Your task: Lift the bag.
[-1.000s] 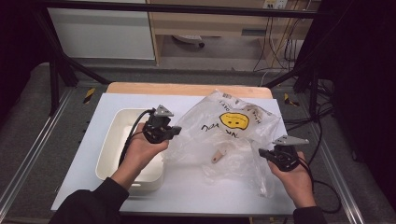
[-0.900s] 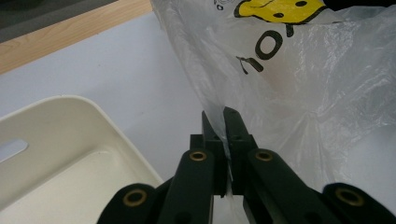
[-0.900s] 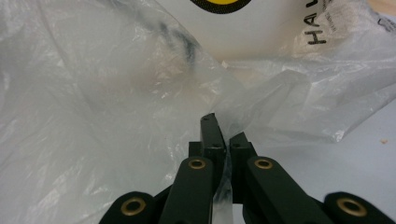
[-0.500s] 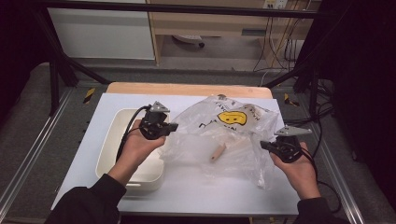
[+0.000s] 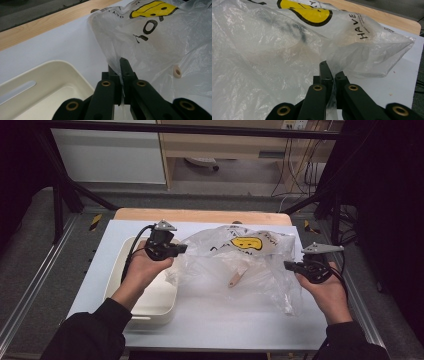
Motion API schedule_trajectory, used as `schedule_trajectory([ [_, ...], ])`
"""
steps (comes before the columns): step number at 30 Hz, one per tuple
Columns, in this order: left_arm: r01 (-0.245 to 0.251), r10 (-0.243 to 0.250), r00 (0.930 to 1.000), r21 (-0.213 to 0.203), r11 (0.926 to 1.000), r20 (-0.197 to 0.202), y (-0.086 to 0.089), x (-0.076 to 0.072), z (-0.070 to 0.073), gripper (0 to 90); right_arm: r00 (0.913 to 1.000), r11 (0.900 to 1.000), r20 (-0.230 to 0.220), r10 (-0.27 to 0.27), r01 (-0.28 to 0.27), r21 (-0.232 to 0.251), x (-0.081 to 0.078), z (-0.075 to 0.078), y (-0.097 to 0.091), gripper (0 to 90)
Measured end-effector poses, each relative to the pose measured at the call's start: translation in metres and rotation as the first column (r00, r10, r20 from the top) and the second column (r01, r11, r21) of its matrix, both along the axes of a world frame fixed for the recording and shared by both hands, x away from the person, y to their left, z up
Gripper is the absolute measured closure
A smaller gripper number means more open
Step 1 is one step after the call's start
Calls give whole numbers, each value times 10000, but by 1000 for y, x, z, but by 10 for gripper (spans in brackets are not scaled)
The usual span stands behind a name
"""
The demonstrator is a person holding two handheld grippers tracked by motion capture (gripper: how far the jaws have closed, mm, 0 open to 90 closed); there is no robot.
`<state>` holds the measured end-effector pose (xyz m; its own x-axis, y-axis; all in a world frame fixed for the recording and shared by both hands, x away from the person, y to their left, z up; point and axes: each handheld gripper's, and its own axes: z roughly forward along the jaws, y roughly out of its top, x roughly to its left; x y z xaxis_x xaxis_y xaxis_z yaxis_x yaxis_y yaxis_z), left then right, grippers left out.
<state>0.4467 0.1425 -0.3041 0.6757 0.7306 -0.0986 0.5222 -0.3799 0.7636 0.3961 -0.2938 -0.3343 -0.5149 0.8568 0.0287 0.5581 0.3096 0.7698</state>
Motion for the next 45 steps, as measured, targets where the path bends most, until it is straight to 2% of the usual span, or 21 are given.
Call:
schedule_trajectory([
  [6,-111,110,9999,-65,9999,-72,1,9,7,900,10000,10000,-91,38,-38,43,11,15,-4,900],
  [9,-176,175,9998,-206,9996,-71,1,13,10,900,9999,10000,-108,76,-75,33,18,21,-3,900],
  [13,-251,251,9997,-163,9996,36,0,17,13,900,9999,9999,-76,155,-155,52,26,25,-1,900],
  [18,-367,369,9993,-209,9991,71,3,22,14,900,9995,9996,-135,274,-274,-19,36,27,9,900],
  [27,-511,513,9986,-276,9983,94,6,30,15,900,9985,9984,-96,538,-537,163,53,33,32,900],
  [34,-884,886,9961,-572,9944,25,21,37,20,900,9988,9986,20,496,-496,207,62,48,36,900],
  [35,-927,932,9956,-525,9943,67,23,38,21,900,9989,9986,52,458,-459,244,63,51,34,900],
  [42,-1293,1327,9907,-982,9867,285,37,44,35,900,9997,9993,211,76,-84,354,74,72,27,900],
  [45,-1482,1526,9876,-1027,9836,364,43,47,41,900,9996,9992,265,24,-35,403,77,78,24,900],
])
